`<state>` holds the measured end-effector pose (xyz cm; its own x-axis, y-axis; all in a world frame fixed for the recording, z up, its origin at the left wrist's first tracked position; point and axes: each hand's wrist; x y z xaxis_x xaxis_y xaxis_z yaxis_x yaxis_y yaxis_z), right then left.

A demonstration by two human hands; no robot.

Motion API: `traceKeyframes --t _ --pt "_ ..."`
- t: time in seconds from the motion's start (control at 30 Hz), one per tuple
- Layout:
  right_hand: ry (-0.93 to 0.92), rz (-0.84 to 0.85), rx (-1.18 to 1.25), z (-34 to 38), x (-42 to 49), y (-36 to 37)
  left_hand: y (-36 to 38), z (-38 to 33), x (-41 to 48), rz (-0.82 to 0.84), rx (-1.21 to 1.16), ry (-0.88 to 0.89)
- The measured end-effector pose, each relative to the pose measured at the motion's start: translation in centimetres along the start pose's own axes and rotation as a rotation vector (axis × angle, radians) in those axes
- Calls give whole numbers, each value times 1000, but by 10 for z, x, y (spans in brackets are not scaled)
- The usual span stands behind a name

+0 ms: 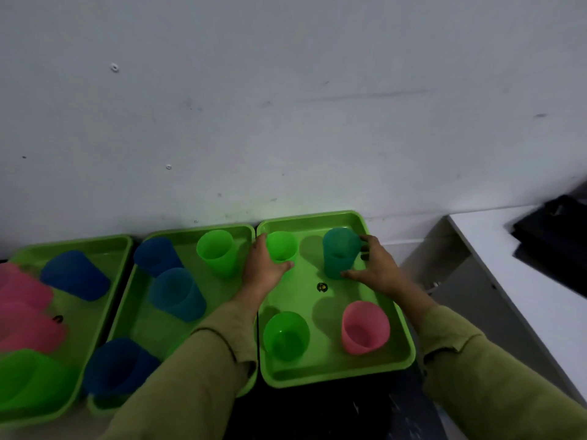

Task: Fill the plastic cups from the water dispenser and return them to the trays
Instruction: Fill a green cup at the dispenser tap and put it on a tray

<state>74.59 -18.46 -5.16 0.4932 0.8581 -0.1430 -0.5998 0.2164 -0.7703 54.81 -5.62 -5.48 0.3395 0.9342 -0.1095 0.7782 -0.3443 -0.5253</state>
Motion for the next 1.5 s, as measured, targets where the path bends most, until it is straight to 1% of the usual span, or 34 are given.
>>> traceKeyframes --t 0.13,0.23,0.43,0.6,0.7,0.9,1.0,1.13,1.27,1.37,1.5 --pt "-33 -29 -82 8 -10 -6 -3 -1 -1 -3 -29 2" --pt "-65 -92 -131 16 -18 -11 -10 -5 -6 -9 -55 19" --pt "-142 -189 -189 51 -42 -20 -42 -21 -33 -60 -168 130" --pt "-222 -187 -198 98 -65 -10 -86 -23 -61 -101 -217 248" --pt "-257 -157 -229 127 -79 4 -118 -18 -75 -123 -254 272" --pt "-307 -140 -306 186 -113 45 -191 9 -99 -145 -341 300" --pt "-302 -151 -335 211 -132 70 -223 28 -110 -142 -367 324" --pt "-287 -171 -317 252 -166 117 -275 66 -127 -87 -364 343" --pt "-301 -174 -309 280 -198 157 -308 99 -146 -93 -382 360" --pt "-311 -173 -290 296 -227 188 -332 127 -169 -99 -370 339" --pt "-336 -201 -328 317 -253 219 -363 162 -194 -140 -383 318"
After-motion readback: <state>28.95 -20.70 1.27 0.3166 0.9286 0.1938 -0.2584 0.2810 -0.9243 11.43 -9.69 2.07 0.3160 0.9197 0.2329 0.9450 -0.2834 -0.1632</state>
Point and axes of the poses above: each hand's wrist, its own x-axis towards the middle knuckle, its own y-axis out of the palm, z = x × y, and after that the axes turned 9 degrees about -x, right-handed
